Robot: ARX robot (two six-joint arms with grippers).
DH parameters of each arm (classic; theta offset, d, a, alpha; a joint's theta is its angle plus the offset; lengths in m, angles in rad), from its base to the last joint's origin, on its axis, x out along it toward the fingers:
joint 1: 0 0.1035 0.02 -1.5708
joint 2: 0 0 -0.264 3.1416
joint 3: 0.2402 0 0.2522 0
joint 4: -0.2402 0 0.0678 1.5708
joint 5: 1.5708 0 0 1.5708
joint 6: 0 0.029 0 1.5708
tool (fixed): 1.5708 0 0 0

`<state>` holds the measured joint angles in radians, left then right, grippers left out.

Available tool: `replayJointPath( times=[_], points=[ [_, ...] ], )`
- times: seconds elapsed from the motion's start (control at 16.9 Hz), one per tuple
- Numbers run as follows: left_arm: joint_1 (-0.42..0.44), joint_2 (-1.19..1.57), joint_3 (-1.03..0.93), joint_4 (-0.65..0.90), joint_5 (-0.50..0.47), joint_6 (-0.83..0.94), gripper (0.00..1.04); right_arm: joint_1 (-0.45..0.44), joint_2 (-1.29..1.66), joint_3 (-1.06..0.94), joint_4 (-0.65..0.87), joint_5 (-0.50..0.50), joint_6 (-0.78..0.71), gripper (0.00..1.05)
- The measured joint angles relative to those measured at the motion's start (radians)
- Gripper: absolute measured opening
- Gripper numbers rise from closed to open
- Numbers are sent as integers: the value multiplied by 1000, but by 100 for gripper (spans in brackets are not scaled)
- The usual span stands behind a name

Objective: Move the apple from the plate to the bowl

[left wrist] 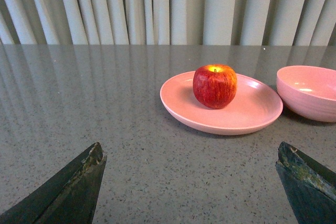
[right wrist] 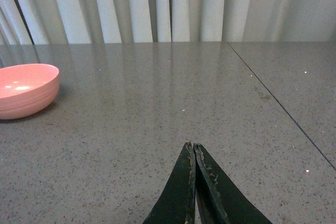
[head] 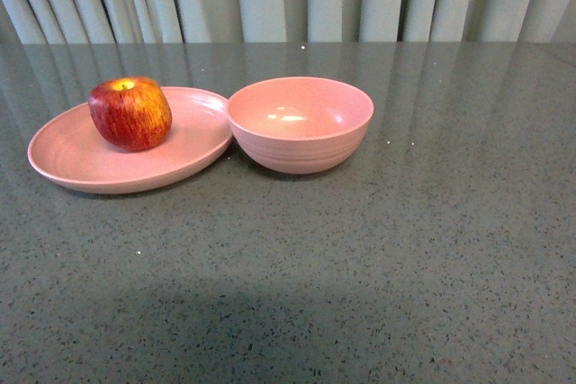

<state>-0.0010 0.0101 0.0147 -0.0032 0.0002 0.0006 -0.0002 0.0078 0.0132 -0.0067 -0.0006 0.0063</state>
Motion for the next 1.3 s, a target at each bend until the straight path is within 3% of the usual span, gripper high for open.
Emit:
replayJointPath(
  times=[0.29, 0.35, 0.71, 0.88, 1.3],
  points=[
    [0, 0, 0, 0, 0, 0, 98, 0, -3, 0, 2, 0, 0, 2],
    [0, 0, 0, 0, 0, 0, 98, 0, -3, 0, 2, 0, 0, 7],
    [0, 0, 0, 0, 0, 0, 98, 0, -3, 0, 2, 0, 0, 66],
    [0, 0, 0, 0, 0, 0, 98, 0, -3, 0, 2, 0, 0, 100],
    [0, 0, 0, 0, 0, 0, 98, 0, -3, 0, 2, 0, 0, 98]
  ],
)
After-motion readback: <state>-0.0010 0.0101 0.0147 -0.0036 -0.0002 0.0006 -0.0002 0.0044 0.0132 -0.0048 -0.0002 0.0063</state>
